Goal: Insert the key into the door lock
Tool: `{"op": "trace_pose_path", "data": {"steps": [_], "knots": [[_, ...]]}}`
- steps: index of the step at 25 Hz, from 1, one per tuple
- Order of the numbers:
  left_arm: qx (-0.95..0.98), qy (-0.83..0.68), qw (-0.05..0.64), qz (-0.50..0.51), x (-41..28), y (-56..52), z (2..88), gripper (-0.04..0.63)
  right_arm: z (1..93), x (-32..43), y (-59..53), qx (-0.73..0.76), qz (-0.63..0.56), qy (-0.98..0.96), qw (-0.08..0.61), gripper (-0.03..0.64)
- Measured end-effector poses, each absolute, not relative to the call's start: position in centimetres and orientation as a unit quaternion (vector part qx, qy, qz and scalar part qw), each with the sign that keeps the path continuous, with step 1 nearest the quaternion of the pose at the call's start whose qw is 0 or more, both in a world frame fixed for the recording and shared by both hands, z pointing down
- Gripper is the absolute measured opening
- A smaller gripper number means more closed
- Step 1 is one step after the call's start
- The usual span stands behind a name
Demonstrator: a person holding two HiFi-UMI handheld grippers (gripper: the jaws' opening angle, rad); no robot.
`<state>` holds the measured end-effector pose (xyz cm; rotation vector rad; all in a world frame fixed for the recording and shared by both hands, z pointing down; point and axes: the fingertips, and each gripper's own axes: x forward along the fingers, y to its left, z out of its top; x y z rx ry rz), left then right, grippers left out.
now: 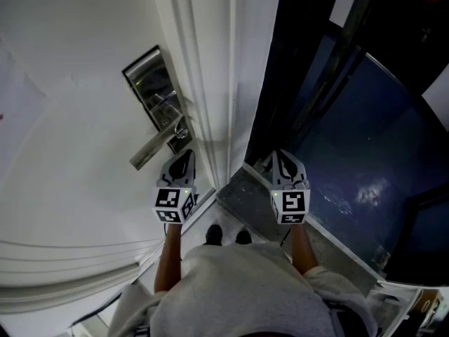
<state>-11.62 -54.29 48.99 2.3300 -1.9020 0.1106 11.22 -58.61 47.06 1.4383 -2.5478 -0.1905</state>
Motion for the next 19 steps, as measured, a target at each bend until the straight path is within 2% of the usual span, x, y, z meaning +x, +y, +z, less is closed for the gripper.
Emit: {"op": "trace_pose_path", "data": {"steps": [19], "knots": [[0.779, -0.621, 0.069, 0.046, -11.15, -55.16, 49.58, 0.017, 47.29, 10.56, -59.02, 0.481, -0.064, -0.868, 0.106, 0.021]]}}
